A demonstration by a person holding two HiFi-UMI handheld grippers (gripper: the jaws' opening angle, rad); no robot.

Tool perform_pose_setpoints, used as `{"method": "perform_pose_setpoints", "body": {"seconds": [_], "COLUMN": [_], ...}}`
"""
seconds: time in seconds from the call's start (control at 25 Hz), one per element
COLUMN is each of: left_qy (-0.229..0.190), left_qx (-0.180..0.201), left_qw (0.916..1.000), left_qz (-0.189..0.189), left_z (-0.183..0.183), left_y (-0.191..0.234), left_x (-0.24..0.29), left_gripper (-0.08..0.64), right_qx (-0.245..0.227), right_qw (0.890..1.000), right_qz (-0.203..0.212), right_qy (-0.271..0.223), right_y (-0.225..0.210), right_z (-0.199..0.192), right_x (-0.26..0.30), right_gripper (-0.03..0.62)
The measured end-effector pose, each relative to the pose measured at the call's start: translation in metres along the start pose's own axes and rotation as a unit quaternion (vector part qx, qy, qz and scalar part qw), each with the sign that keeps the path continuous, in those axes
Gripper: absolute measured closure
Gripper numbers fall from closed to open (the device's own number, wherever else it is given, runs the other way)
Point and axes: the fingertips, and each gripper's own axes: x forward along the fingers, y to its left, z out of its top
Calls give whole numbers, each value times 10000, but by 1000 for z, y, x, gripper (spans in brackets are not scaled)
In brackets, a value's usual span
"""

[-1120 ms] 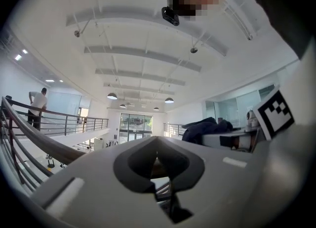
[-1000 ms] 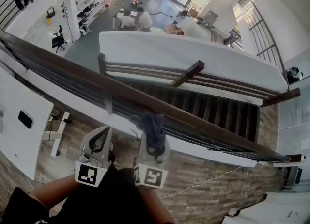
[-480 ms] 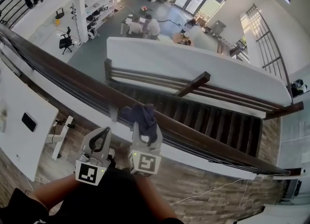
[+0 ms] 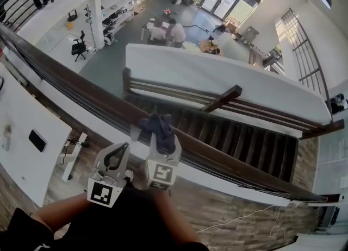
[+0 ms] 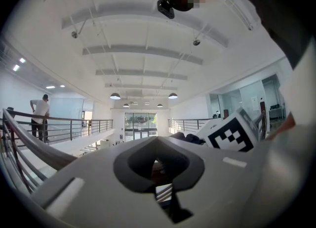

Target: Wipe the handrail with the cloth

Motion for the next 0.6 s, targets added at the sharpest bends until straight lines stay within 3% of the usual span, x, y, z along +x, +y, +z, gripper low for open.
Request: {"method": "perform_pose_setpoints", "body": {"seconds": [0.6], "left_qy": [-37], "left_qx": [-264], "left_qw": [9996], "left_qz": [134], "left_z": [-6], "left_y": [6], "left_x": [16], "left_gripper": [560], "right_qx": [-126], "right_qw": [9989], "right_qz": [-31], "right_qy": [444], "right_y": [-18], "right_z": [-30], "right_x": [8], "right_gripper": [422]}}
